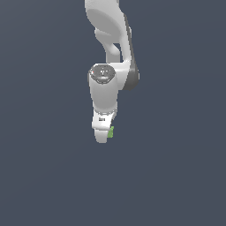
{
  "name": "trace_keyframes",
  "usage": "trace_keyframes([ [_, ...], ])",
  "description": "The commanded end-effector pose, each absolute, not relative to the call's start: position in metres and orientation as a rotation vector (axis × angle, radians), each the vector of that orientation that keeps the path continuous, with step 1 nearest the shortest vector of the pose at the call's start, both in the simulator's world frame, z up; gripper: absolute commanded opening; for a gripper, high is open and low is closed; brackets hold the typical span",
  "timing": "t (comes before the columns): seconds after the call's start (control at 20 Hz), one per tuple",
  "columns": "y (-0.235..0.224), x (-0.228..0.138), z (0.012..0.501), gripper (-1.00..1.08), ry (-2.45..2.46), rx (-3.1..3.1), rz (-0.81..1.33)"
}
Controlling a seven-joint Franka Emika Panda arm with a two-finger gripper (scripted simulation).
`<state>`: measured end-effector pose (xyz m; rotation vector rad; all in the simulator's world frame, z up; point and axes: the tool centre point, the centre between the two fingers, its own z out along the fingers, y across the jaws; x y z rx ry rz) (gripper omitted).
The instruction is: Pick up the object and move it to a goal position.
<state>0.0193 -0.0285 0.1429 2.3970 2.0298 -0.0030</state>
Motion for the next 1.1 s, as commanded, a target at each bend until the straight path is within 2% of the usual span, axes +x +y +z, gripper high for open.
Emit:
trace_keyframes([
  [0.0,-0.038,0.010,0.168,-1.00,2.029,2.397,-0.003],
  [1.05,-0.119,-0.065,0.400,-1.00,2.033,2.396,0.003],
])
